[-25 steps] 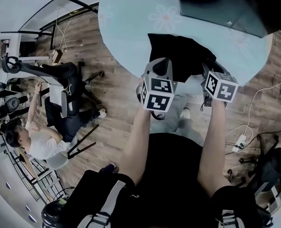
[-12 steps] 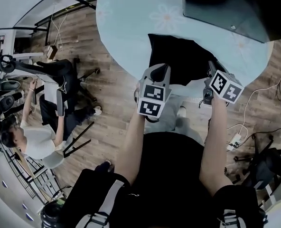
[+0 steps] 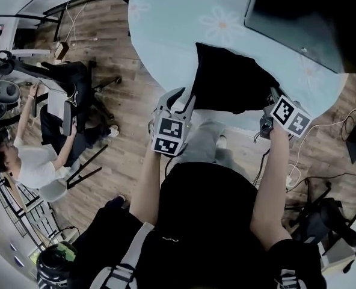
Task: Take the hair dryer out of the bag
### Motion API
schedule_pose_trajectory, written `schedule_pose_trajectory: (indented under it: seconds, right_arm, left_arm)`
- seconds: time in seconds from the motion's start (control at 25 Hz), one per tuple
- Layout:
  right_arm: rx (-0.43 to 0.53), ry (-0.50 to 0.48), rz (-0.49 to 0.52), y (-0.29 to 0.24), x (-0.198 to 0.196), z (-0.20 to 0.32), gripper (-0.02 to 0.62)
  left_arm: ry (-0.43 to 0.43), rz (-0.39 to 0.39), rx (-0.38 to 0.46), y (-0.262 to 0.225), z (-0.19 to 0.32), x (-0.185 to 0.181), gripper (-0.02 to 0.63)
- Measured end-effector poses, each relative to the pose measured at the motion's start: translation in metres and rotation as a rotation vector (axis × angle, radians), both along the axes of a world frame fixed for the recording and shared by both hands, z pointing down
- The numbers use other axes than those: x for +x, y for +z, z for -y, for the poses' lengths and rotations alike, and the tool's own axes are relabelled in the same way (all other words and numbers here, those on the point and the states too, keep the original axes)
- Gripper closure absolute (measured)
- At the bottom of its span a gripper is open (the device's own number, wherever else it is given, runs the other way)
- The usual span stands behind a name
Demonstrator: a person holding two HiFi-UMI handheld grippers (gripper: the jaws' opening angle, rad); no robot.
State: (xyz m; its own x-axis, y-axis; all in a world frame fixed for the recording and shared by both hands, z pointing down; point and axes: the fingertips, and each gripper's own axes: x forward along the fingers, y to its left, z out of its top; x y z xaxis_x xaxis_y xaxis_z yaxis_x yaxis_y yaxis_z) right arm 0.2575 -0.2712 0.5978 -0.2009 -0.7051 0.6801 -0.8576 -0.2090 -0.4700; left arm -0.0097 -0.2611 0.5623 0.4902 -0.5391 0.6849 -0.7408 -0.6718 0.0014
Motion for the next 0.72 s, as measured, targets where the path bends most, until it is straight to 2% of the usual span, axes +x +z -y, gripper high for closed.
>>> schedule_pose_trajectory:
  seconds: [0.08, 0.24, 0.4, 0.44, 0.56, 0.64, 0.72]
  right_arm:
    - [-0.017, -0.013, 0.002, 0.001, 0.001, -0.001, 0.546]
    - [-0.047, -0.021, -0.025, -0.002, -0.001, 0.005, 0.549]
    - [-0.075, -0.045, -0.021, -0.006, -0.002, 0.008, 0.557]
    - [-0.078, -0.054, -0.010, -0.008, -0.003, 0.010, 0.558]
    - [-0.074, -0.093, -0.002, -0.015, -0.007, 0.015, 0.560]
    - [-0.079, -0.128, -0.019, -0.018, -0.009, 0.017, 0.561]
    - [-0.081, -0.153, -0.027, -0.021, -0.009, 0.022, 0.561]
  left_arm:
    - [0.026, 0.032, -0.043, 0.015, -0.007, -0.006, 0.435]
    - [0.090, 0.086, -0.070, 0.030, -0.015, -0.001, 0.436]
    - [0.065, 0.081, -0.123, 0.045, -0.018, 0.004, 0.449]
    - [0.046, 0.088, -0.129, 0.049, -0.016, 0.003, 0.458]
    - [0.024, 0.139, -0.103, 0.056, -0.008, -0.001, 0.557]
    - [0.044, 0.161, -0.080, 0.058, -0.005, -0.001, 0.574]
    - [0.040, 0.148, -0.070, 0.055, 0.001, 0.000, 0.577]
